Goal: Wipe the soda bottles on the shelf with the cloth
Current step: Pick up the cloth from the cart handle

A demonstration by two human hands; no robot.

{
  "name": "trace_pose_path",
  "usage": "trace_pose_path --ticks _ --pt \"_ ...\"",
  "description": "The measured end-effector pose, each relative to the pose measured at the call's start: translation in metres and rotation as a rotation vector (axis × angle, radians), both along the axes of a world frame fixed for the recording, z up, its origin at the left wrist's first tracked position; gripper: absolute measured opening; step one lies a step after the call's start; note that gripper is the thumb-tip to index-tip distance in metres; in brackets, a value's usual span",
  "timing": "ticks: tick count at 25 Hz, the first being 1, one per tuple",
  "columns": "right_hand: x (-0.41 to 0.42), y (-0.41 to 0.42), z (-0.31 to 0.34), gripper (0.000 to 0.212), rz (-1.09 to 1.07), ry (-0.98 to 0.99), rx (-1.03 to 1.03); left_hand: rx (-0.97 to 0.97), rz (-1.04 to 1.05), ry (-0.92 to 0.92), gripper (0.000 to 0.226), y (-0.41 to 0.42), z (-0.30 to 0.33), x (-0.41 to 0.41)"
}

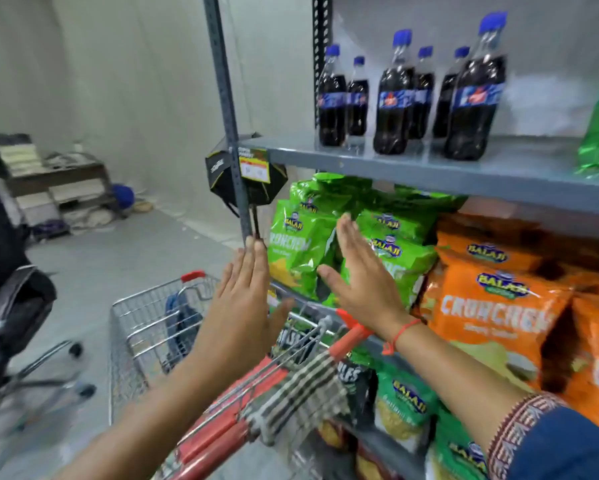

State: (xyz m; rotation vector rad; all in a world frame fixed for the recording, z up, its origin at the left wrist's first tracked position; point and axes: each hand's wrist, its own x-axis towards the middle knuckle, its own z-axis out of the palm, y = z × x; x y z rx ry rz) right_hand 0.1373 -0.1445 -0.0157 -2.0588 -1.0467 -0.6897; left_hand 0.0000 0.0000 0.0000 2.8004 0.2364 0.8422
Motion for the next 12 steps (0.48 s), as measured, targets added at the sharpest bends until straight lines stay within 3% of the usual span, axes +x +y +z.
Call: trace_pose_path --ticks 3,4,6,9,10,12 --pt "-0.007 0.006 -0.037 0.048 0.133 0.232 -0.385 -0.046 0.052 0.315 0.088 0.001 -0.042 -0.032" --pt "-0.010 0.006 -0.048 0.047 0.164 0.335 -0.597 -0.074 0.083 0.442 0.090 -0.002 -0.057 -0.043" --pt "-0.008 0.006 -0.063 0.059 0.202 0.355 -0.911 -0.168 0.081 0.617 0.093 -0.009 -0.078 -0.050" --pt "-0.004 0.007 -0.074 0.077 0.234 0.276 -1.055 -0.292 0.099 0.751 0.090 -0.015 -0.096 -0.042" --pt "-0.005 0.008 -0.077 0.076 0.241 0.235 -1.076 -0.313 0.113 0.751 0.081 -0.015 -0.099 -0.038" --pt "-0.006 0.012 -0.081 0.068 0.230 0.159 -1.096 -0.308 0.121 0.704 0.040 -0.015 -0.102 -0.032"
